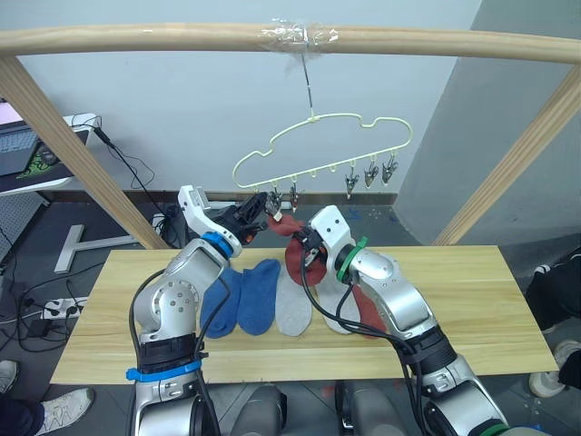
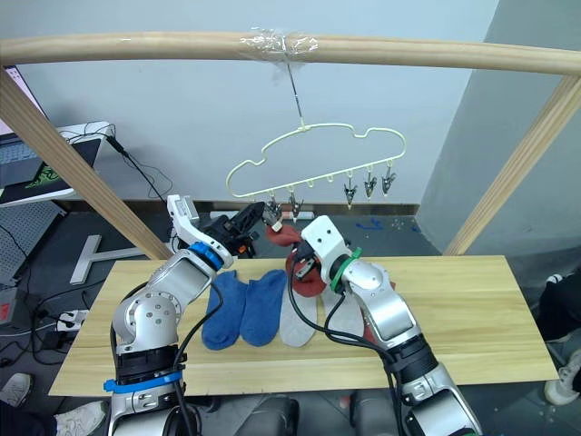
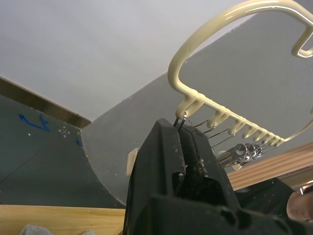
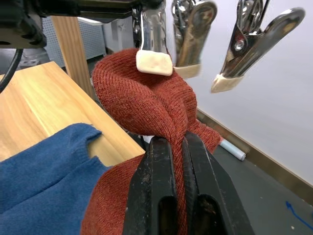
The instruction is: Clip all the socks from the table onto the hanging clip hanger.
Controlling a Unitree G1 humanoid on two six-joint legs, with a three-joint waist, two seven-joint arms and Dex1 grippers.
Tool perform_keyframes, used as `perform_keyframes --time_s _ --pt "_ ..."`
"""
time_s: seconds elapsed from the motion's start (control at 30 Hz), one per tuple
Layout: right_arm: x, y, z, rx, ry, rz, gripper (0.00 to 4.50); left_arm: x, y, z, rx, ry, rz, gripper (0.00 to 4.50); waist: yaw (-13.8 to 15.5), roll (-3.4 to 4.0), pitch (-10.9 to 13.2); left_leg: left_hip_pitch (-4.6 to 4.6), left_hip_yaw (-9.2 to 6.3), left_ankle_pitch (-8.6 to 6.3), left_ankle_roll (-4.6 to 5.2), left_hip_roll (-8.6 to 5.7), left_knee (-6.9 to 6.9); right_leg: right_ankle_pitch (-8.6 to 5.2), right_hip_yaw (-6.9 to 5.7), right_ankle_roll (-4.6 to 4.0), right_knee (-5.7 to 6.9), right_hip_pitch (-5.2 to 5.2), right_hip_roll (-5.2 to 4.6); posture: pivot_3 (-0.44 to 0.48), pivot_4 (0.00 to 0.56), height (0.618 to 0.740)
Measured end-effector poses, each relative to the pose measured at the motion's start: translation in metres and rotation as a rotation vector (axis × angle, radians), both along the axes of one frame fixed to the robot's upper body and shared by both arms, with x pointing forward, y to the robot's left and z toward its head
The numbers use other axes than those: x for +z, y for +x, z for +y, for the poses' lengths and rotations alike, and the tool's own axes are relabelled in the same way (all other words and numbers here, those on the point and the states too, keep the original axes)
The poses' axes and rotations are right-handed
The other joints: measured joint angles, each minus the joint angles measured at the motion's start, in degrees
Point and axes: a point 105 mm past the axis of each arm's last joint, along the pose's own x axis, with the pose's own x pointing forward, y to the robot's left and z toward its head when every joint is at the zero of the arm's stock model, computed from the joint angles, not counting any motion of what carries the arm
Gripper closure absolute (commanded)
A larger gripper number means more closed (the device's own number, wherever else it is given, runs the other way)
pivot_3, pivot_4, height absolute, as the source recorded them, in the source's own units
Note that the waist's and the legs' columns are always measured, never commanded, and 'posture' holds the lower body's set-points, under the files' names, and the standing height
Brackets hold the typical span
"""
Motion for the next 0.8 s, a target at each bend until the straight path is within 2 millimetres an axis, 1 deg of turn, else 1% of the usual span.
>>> perform_keyframes --time_s 0.1,0.2,0.27,0.43,0.5,0.57,0.63,0.7,0.8 --pt "0.001 -0.001 0.002 0.005 0.006 0.000 4.46 -0.001 -0.001 -0.001 -0.003 0.004 -0.001 4.50 0.00 0.00 0.00 0.00 -0.01 0.00 -0.01 0.00 0.00 0.00 0.00 0.00 0.00 0.00 0.00 0.056 0.194 0.740" --pt "0.001 -0.001 0.002 0.005 0.006 0.000 4.50 -0.002 -0.002 0.001 -0.001 0.007 0.001 3.64 0.01 0.00 0.00 0.00 0.00 -0.01 -0.01 0.00 -0.01 0.00 0.00 0.00 -0.01 0.00 0.00 0.057 0.192 0.740" --pt "0.001 -0.001 0.002 0.005 0.005 0.000 4.50 -0.005 -0.003 0.002 0.003 0.006 0.008 2.93 0.04 0.00 0.00 -0.01 -0.02 -0.01 -0.01 0.00 -0.02 0.00 -0.01 0.00 -0.02 0.00 0.00 0.057 0.192 0.740" --pt "0.001 -0.001 0.003 0.008 0.004 0.000 4.50 -0.006 -0.003 0.003 0.002 0.004 0.012 1.33 0.13 0.00 0.00 -0.03 -0.01 -0.01 -0.02 0.00 -0.02 0.00 0.00 0.00 -0.04 -0.02 0.00 0.057 0.195 0.740" --pt "0.000 -0.002 0.004 0.015 0.001 0.001 4.50 -0.008 -0.005 0.003 0.000 0.001 0.017 0.72 0.11 0.00 0.00 -0.03 -0.01 -0.01 -0.03 0.00 -0.03 0.00 0.00 0.00 -0.04 -0.03 0.00 0.057 0.195 0.740" --pt "0.000 -0.003 0.006 0.023 0.006 0.009 4.50 -0.011 -0.011 0.008 0.009 0.024 0.021 0.10 0.01 0.00 0.00 -0.04 0.00 -0.02 -0.04 0.02 -0.06 0.01 0.01 -0.02 -0.04 -0.08 0.00 0.060 0.198 0.740" --pt "0.000 -0.005 0.009 0.038 0.024 0.033 4.50 -0.014 -0.018 0.015 0.016 0.066 0.022 0.04 -0.03 0.00 0.01 -0.05 0.00 -0.03 -0.05 0.03 -0.12 0.03 0.02 -0.06 -0.03 -0.14 0.00 0.062 0.200 0.740" --pt "0.003 -0.011 0.016 0.070 0.083 0.082 4.50 -0.016 -0.025 0.021 0.010 0.108 0.022 0.04 0.01 0.01 0.02 -0.10 -0.03 -0.03 -0.06 0.05 -0.15 0.05 0.00 -0.10 -0.03 -0.19 0.01 0.062 0.200 0.740" --pt "0.008 -0.020 0.027 0.113 0.174 0.168 4.50 -0.013 -0.031 0.024 -0.006 0.133 0.006 0.04 0.22 0.03 0.03 -0.13 -0.07 -0.05 -0.02 0.03 -0.15 0.14 -0.01 -0.26 -0.07 -0.19 -0.01 0.074 0.202 0.740"
